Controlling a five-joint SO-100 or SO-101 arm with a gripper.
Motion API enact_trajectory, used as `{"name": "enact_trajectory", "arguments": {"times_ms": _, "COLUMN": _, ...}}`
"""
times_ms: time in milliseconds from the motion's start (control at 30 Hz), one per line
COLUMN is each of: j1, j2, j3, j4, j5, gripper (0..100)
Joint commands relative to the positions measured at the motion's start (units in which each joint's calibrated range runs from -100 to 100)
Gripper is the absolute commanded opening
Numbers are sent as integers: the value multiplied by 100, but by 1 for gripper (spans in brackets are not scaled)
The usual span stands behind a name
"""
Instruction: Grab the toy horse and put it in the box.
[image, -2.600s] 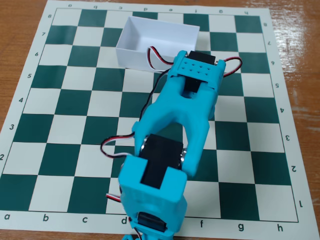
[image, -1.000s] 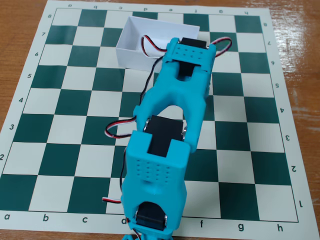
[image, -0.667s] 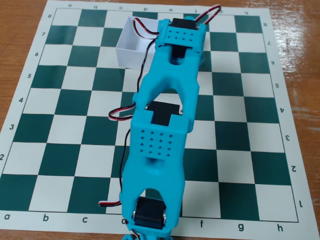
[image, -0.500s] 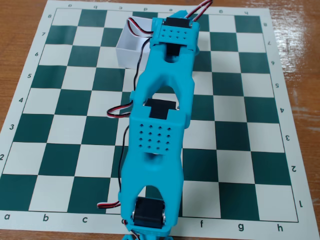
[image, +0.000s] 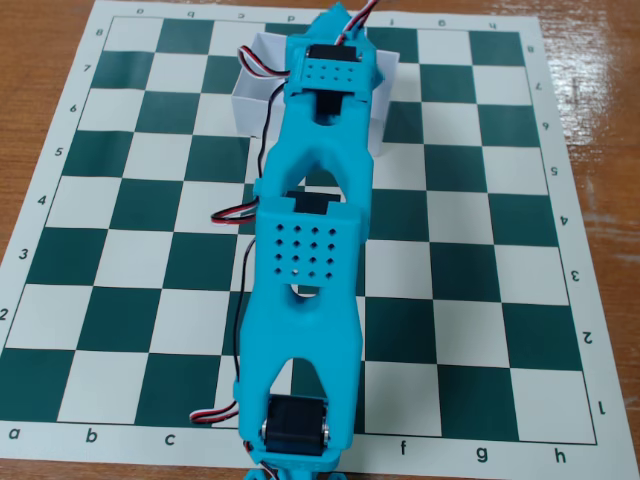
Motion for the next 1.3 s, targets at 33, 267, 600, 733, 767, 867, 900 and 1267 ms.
{"name": "enact_trajectory", "arguments": {"times_ms": 33, "j1": -11, "j2": -134, "j3": -230, "j4": -120, "j5": 212, "gripper": 24}}
{"name": "enact_trajectory", "arguments": {"times_ms": 267, "j1": 75, "j2": -1806, "j3": 1053, "j4": 1242, "j5": 212, "gripper": 21}}
{"name": "enact_trajectory", "arguments": {"times_ms": 600, "j1": 332, "j2": -4771, "j3": 4376, "j4": 2712, "j5": 197, "gripper": 16}}
{"name": "enact_trajectory", "arguments": {"times_ms": 733, "j1": 439, "j2": -5957, "j3": 5678, "j4": 2720, "j5": 275, "gripper": 16}}
{"name": "enact_trajectory", "arguments": {"times_ms": 767, "j1": 460, "j2": -6302, "j3": 6024, "j4": 2679, "j5": 270, "gripper": 16}}
{"name": "enact_trajectory", "arguments": {"times_ms": 867, "j1": 446, "j2": -7355, "j3": 7080, "j4": 2612, "j5": 222, "gripper": 16}}
{"name": "enact_trajectory", "arguments": {"times_ms": 900, "j1": 432, "j2": -7709, "j3": 7435, "j4": 2579, "j5": 173, "gripper": 16}}
{"name": "enact_trajectory", "arguments": {"times_ms": 1267, "j1": 468, "j2": -11160, "j3": 10329, "j4": 2629, "j5": -213, "gripper": 16}}
